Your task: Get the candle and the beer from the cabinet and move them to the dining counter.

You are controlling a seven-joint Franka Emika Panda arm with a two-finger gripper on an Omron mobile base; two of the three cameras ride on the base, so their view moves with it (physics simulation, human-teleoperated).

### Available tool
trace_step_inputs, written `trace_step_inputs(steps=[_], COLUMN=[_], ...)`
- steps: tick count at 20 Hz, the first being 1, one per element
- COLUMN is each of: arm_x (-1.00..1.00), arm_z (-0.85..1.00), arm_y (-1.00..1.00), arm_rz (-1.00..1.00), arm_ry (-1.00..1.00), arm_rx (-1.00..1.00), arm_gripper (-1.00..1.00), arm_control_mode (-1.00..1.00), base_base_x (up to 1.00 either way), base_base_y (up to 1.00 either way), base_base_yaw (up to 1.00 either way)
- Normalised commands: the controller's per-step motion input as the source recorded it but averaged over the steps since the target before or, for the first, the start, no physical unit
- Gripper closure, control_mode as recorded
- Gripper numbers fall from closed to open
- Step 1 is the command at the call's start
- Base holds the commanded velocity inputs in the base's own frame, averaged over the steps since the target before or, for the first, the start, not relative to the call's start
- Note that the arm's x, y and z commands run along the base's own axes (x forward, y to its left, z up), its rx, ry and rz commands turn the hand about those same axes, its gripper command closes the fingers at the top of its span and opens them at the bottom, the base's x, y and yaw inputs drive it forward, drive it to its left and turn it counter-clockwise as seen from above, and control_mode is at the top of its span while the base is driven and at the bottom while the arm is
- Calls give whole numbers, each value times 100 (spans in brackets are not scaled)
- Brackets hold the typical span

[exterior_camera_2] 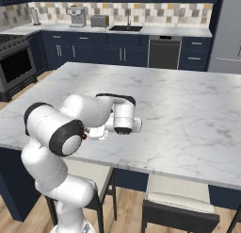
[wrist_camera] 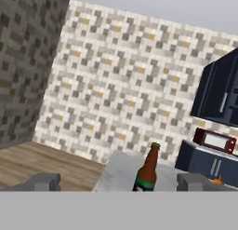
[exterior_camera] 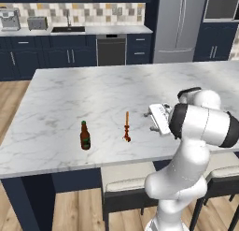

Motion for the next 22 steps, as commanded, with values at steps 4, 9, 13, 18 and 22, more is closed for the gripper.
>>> trace_step_inputs(steps=[4, 9, 13, 18, 22], arm_x=[-86, -89, -92, -95, -100], arm_z=[92, 95, 90, 81, 68], arm_y=[0, 0, 4, 16, 26], arm_rz=[-8, -6, -5, -4, -4], arm_ry=[-4, -2, -1, -1, -2], arm_rx=[-1, -4, -7, -9, -11], arm_gripper=[-100, -100, -100, -100, -100], arm_control_mode=[-100, -100, -100, -100, -100], base_base_x=[0, 0, 0, 0, 0], base_base_y=[0, 0, 0, 0, 0], base_base_yaw=[0, 0, 0, 0, 0])
